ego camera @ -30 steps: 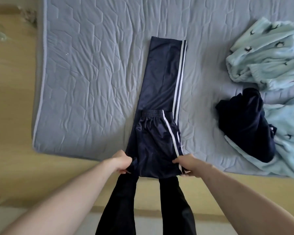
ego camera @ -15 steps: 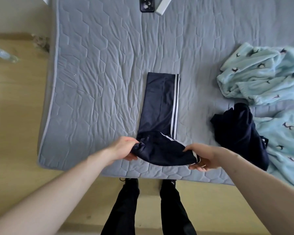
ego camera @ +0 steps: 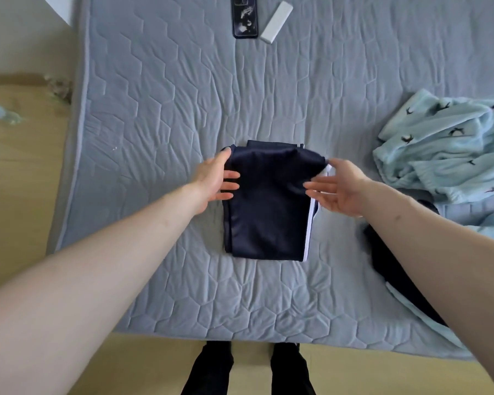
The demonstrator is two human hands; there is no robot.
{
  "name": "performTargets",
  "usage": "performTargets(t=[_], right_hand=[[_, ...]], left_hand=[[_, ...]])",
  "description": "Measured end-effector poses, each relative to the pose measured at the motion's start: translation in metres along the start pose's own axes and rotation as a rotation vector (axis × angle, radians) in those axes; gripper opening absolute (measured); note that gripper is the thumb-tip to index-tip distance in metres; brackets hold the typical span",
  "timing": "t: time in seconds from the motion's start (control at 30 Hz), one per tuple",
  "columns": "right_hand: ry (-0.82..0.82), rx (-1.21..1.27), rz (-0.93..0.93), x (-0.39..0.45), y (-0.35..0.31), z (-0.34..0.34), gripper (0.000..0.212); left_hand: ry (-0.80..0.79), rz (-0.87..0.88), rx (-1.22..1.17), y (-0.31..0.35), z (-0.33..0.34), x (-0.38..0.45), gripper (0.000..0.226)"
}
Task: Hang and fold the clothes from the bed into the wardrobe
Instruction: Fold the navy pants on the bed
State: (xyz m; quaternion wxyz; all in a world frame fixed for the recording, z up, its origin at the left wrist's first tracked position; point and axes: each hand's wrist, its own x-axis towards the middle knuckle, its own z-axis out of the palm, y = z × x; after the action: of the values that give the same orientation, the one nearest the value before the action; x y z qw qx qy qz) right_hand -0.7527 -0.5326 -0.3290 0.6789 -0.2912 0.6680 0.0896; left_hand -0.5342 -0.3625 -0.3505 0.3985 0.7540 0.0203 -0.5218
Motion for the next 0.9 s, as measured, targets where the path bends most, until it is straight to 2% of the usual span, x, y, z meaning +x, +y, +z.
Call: performTargets(t=[0.07,0.13,0.23,0.3,0.37,0.43,0.5,0.57,0.67,0.77,0.83,0.9], right_hand=[[0.048,-0.019,-0.043,0.012,0.004,0.009,0.043],[0.107,-0.05,-0.039,0.028,0.025,0.016,0.034],[0.211,-0.125,0.031,0.05,0.082,0.023,0.029],[0.329,-0.228,0.052,0.063,0.125,0.025,0.043],[0.417,-0.241,0.094,0.068,0.159,0.031,0.072],[0.395,-0.129,0.189,0.07,0.181,0.041,0.092],[0.289,0.039,0.266,0.074,0.193,0.052,0.093],[0.23,0.197,0.256,0.082,0.199,0.059,0.077],[0.277,0.378,0.154,0.093,0.202,0.062,0.043],[0.324,0.498,0.061,0.1,0.205,0.052,0.037],[0.374,0.517,0.034,0.101,0.209,0.038,0.035],[0.424,0.48,0.03,0.098,0.216,0.018,0.038]], left_hand=[[0.083,0.04,0.067,-0.011,0.003,0.022,0.043],[0.167,0.029,0.23,-0.033,0.002,0.039,0.051],[0.145,-0.079,0.523,-0.078,0.0,0.051,0.067],[0.077,-0.159,0.571,-0.107,0.004,0.053,0.079],[0.013,-0.22,0.547,-0.13,0.012,0.053,0.092],[-0.038,-0.268,0.49,-0.147,0.025,0.054,0.107],[-0.058,-0.286,0.46,-0.159,0.037,0.055,0.113],[-0.042,-0.291,0.441,-0.169,0.048,0.056,0.098],[-0.023,-0.284,0.403,-0.187,0.058,0.05,0.061],[0.003,-0.331,0.343,-0.208,0.074,0.021,0.051],[0.008,-0.352,0.279,-0.217,0.094,-0.011,0.027],[-0.112,-0.386,0.179,-0.226,0.119,-0.045,0.016]])
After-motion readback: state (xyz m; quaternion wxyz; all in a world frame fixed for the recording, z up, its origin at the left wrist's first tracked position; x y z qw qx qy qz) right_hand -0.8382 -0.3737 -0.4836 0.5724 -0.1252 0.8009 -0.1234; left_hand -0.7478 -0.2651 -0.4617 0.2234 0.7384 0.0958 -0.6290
